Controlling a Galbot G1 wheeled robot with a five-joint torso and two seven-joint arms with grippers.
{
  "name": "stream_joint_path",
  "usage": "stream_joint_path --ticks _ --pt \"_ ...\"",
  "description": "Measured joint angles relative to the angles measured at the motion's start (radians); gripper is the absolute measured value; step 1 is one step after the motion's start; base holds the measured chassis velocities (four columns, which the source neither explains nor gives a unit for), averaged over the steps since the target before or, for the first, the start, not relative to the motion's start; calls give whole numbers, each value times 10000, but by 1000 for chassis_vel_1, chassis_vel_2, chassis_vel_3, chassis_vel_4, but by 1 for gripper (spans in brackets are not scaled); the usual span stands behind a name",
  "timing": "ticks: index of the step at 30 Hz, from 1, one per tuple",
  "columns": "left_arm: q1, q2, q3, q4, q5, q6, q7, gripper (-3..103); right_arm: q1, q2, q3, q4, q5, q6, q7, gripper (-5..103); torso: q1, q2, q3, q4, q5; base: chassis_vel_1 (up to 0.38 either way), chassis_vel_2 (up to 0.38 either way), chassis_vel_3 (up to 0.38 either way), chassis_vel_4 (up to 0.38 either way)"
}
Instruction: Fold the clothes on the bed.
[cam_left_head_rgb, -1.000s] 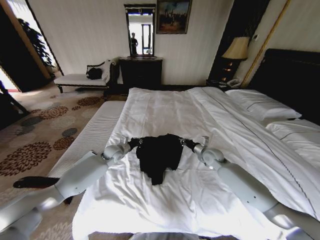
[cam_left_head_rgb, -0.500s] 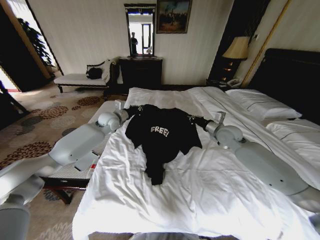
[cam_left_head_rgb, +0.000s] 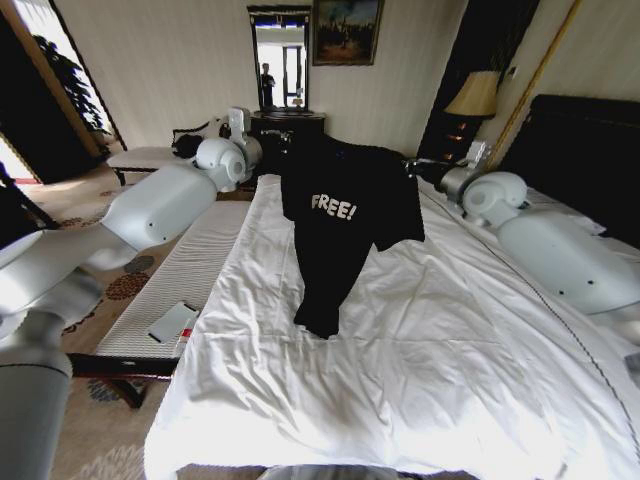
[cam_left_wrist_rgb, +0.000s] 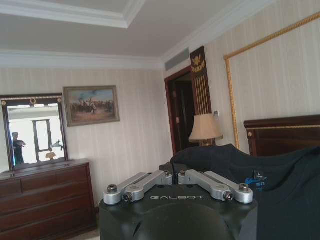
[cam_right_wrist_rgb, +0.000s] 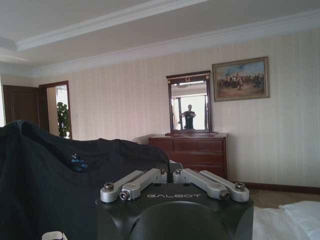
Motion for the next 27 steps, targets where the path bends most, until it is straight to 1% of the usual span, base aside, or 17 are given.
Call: stream_joint_path --ticks 2,5,10,11,13,17,18,19,21,22,23,24,26,27 --pt "-360 -163 -68 356 10 -20 0 0 613 133 -281 -343 -68 44 -114 0 -2 0 -1 -1 -1 0 0 0 0" --pt "-537 -176 -262 476 10 -22 0 0 912 212 -352 -556 -157 87 -152 0 -1 0 -1 0 1 0 0 0 0" --pt "-690 79 -344 201 -115 3 1 0 1197 237 -356 -842 -220 139 -167 0 0 0 0 -1 2 0 0 0 0" --pt "-720 194 -396 -24 -186 36 2 0 1346 261 -329 -965 -194 153 -176 0 0 0 0 0 1 0 0 0 0" --pt "-721 222 -422 -90 -201 48 2 0 1388 262 -321 -983 -177 155 -180 0 -1 0 0 1 0 0 0 0 0" --pt "-510 619 -840 -1272 -421 244 -8 0 1487 74 -146 -678 -28 150 -182 0 -1 1 -1 0 1 0 0 0 0" --pt "-510 619 -840 -1272 -421 244 -8 0 1487 74 -146 -678 -28 150 -182 0 -1 1 -1 0 1 0 0 0 0" --pt "-323 856 -1040 -1932 -498 334 -12 0 1378 -89 -12 -341 23 123 -134 0 -1 0 -1 -5 -1 0 0 0 0" --pt "30 1318 -1431 -3026 -610 472 -9 0 1036 -477 385 352 166 -13 -9 0 0 0 0 -1 4 0 0 0 0" --pt "30 1318 -1431 -3026 -610 472 -9 0 1036 -477 385 352 166 -13 -9 0 0 0 0 -1 4 0 0 0 0" --pt "139 1474 -1561 -3308 -654 519 -7 0 898 -622 566 605 237 -75 39 0 0 0 0 -2 3 0 0 0 0" --pt "378 1898 -1852 -3899 -678 606 -8 0 539 -999 1037 1242 414 -224 180 0 -1 0 -1 -7 2 0 0 0 0" --pt "701 2600 -2149 -4639 -570 640 -7 0 -24 -1523 1797 2143 640 -368 381 0 -2 1 -3 -5 2 0 0 0 0" --pt "701 2600 -2149 -4639 -570 640 -7 0 -24 -1523 1797 2143 640 -368 381 0 -2 1 -3 -5 2 0 0 0 0"
